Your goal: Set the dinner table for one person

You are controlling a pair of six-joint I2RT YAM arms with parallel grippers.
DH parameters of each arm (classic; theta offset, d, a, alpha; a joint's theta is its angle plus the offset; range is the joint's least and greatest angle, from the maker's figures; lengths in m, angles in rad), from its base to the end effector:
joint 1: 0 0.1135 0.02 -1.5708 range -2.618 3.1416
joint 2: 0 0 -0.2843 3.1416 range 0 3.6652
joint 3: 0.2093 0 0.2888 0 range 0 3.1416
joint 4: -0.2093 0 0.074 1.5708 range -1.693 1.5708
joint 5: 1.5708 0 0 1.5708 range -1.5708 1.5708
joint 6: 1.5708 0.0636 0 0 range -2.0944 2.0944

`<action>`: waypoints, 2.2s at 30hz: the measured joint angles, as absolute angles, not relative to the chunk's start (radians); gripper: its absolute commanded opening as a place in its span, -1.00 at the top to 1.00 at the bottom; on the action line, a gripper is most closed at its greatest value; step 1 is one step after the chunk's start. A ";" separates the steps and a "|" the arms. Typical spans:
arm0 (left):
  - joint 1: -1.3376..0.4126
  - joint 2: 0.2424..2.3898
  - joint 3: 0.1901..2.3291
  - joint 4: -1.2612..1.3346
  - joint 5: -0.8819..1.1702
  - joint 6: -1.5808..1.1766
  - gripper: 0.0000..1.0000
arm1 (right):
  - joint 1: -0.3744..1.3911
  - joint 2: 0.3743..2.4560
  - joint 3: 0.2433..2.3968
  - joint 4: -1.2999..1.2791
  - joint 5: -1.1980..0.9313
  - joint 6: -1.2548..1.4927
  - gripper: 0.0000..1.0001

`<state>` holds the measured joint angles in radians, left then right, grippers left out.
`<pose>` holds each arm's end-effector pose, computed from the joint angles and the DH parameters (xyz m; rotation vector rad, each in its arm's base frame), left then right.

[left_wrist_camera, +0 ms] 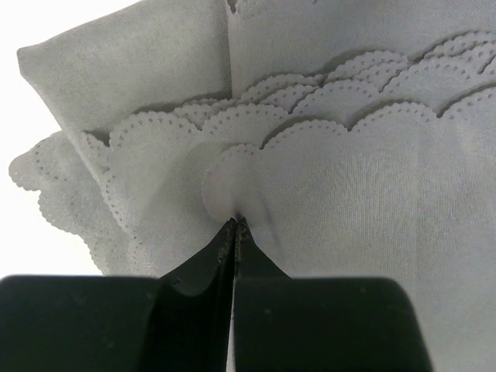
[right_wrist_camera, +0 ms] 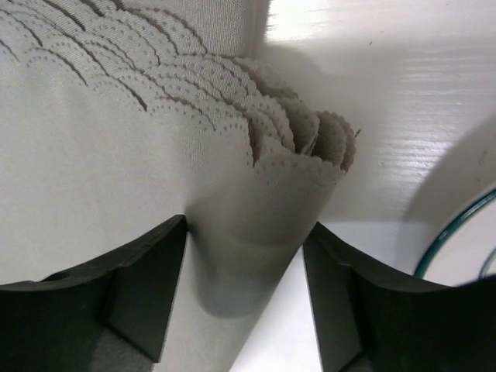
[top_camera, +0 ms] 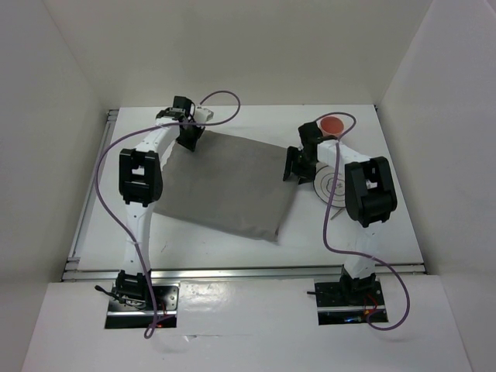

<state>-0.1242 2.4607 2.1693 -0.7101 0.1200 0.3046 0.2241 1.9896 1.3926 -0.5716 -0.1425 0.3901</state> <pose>0.5971 -0.0822 0.1533 0.5894 2.4948 -0.0858 0.4432 0.1103 0.1380 0.1901 2.7725 0.3603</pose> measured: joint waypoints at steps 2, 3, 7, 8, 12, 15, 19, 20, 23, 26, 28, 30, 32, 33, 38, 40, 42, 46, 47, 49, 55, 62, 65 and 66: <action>-0.124 2.438 2.134 -0.688 0.113 0.304 1.00 | 0.224 1.980 1.392 -0.577 -0.136 0.378 0.01; -0.124 2.433 2.125 -0.684 0.109 0.304 1.00 | 0.224 1.975 1.392 -0.579 -0.134 0.376 0.21; -0.125 2.427 2.119 -0.673 0.102 0.292 1.00 | 0.221 1.956 1.392 -0.578 -0.136 0.376 1.00; -0.125 2.424 2.119 -0.672 0.100 0.286 1.00 | 0.220 1.956 1.392 -0.579 -0.135 0.380 1.00; -0.125 2.393 2.119 -0.667 0.083 0.276 1.00 | 0.218 1.956 1.398 -0.580 -0.134 0.374 1.00; -0.126 2.338 2.098 -0.646 0.071 0.263 1.00 | 0.221 1.950 1.407 -0.572 -0.133 0.355 1.00; -0.126 2.265 2.089 -0.617 0.051 0.258 1.00 | 0.226 1.903 1.406 -0.531 -0.136 0.323 1.00; -0.125 2.250 2.088 -0.610 0.043 0.257 1.00 | 0.226 1.887 1.406 -0.512 -0.141 0.314 1.00; -0.120 2.222 2.087 -0.585 0.012 0.254 1.00 | 0.226 1.850 1.414 -0.448 -0.153 0.285 1.00; -0.109 2.214 2.084 -0.558 -0.020 0.233 1.00 | 0.226 1.854 1.436 -0.398 -0.150 0.266 1.00; -0.095 2.211 2.071 -0.544 -0.032 0.223 1.00 | 0.226 1.865 1.446 -0.368 -0.146 0.262 1.00; -0.081 2.211 2.062 -0.545 -0.040 0.207 1.00 | 0.227 1.907 1.489 -0.358 -0.147 0.255 1.00; -0.072 2.211 2.054 -0.544 -0.049 0.204 1.00 | 0.229 1.969 1.557 -0.351 -0.146 0.246 1.00; -0.068 2.212 2.052 -0.542 -0.054 0.204 1.00 | 0.229 2.003 1.585 -0.342 -0.143 0.242 1.00; -0.069 2.223 2.012 -0.494 -0.094 0.188 1.00 | 0.233 2.087 1.621 -0.296 -0.125 0.220 0.99; -0.070 2.229 1.990 -0.478 -0.110 0.181 1.00 | 0.235 2.094 1.623 -0.283 -0.125 0.209 0.52; -0.070 2.242 1.982 -0.471 -0.128 0.180 1.00 | 0.237 2.119 1.671 -0.286 -0.127 0.198 -0.70; -0.067 2.299 2.031 -0.483 -0.182 0.175 1.00 | 0.248 2.211 1.845 -0.305 -0.076 0.165 -0.80; -0.067 2.315 2.048 -0.490 -0.200 0.171 1.00 | 0.253 2.215 1.859 -0.308 -0.049 0.158 -0.80; -0.068 2.333 2.057 -0.502 -0.227 0.162 0.96 | 0.273 2.203 1.860 -0.331 0.006 0.147 -0.78; -0.066 2.341 2.068 -0.557 -0.289 0.134 -0.60 | 0.383 2.001 1.660 -0.400 0.073 0.176 -0.21; -0.071 2.275 2.042 -0.609 -0.359 0.123 -0.87 | 0.488 1.739 1.352 -0.506 0.045 0.322 1.00; -0.091 2.112 1.866 -0.624 -0.356 0.143 -0.81 | 0.508 1.710 1.264 -0.545 0.031 0.394 1.00; -0.104 2.045 1.785 -0.619 -0.348 0.157 -0.81 | 0.509 1.707 1.239 -0.552 0.020 0.417 1.00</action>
